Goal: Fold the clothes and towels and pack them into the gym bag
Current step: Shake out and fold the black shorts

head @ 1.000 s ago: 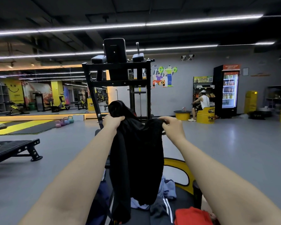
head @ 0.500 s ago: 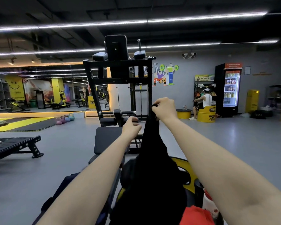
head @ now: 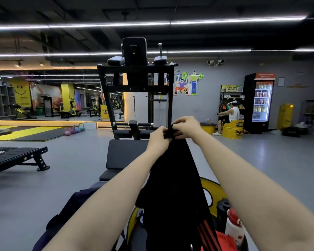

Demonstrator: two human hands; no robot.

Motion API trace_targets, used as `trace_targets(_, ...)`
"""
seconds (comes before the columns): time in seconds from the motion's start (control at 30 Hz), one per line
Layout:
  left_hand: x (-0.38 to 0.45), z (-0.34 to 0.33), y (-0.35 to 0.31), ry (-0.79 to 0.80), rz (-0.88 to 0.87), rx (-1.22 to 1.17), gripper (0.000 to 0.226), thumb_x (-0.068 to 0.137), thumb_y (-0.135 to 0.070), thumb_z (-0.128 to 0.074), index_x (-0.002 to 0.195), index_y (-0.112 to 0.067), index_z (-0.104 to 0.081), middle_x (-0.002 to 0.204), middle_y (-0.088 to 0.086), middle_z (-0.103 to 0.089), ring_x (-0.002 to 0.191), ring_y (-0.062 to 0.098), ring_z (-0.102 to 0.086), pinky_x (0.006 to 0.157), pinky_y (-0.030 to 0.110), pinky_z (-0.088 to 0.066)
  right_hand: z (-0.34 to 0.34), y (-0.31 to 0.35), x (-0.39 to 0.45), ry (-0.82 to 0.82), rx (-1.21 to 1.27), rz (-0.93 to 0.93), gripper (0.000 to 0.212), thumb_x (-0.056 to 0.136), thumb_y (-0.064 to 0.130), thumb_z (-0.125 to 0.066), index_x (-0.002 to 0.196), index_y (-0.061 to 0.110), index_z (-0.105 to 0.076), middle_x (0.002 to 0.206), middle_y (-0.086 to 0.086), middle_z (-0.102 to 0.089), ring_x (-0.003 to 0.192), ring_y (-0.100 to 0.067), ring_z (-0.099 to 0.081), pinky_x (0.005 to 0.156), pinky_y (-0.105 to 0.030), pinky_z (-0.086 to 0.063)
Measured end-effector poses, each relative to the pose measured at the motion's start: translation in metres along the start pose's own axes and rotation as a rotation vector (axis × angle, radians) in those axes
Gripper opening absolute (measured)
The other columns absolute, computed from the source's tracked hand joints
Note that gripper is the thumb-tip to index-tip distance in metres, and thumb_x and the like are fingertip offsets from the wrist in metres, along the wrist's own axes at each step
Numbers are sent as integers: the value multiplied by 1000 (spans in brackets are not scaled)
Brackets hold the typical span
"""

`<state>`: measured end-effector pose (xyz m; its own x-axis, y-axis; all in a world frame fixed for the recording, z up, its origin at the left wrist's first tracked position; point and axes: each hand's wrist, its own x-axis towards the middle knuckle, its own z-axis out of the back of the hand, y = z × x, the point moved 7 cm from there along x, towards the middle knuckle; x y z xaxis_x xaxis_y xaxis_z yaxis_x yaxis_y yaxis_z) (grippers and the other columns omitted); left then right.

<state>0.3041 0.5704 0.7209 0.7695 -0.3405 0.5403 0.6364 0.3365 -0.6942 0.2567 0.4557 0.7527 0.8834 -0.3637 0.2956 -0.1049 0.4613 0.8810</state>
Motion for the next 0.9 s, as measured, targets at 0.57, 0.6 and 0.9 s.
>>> trace_targets(0.57, -2, -4, 22, 427, 15, 33, 35, 82, -16, -72, 114, -9, -62, 113, 7, -67, 105, 18, -63, 91, 27, -49, 29, 12, -6, -154, -209, 233, 22, 83, 22, -73, 104, 13, -72, 96, -4, -68, 96, -19, -60, 78, -25, -47)
trace_targets(0.6, -6, -5, 29, 479, 28, 27, 37, 82, -13, -72, 118, -10, -61, 116, 7, -66, 107, 18, -61, 91, 25, -47, 31, 11, -6, -165, -217, 226, 24, 83, 22, -73, 105, 12, -71, 98, -5, -69, 97, -19, -60, 80, -26, -48)
trace_targets(0.9, -10, 15, 43, 720, 47, 164, 38, 82, -17, -72, 118, -16, -59, 111, -5, -63, 108, 13, -58, 95, 25, -43, 51, 7, -7, -209, -253, 228, 25, 91, 21, -64, 112, 9, -68, 107, -9, -67, 105, -24, -58, 86, -30, -44)
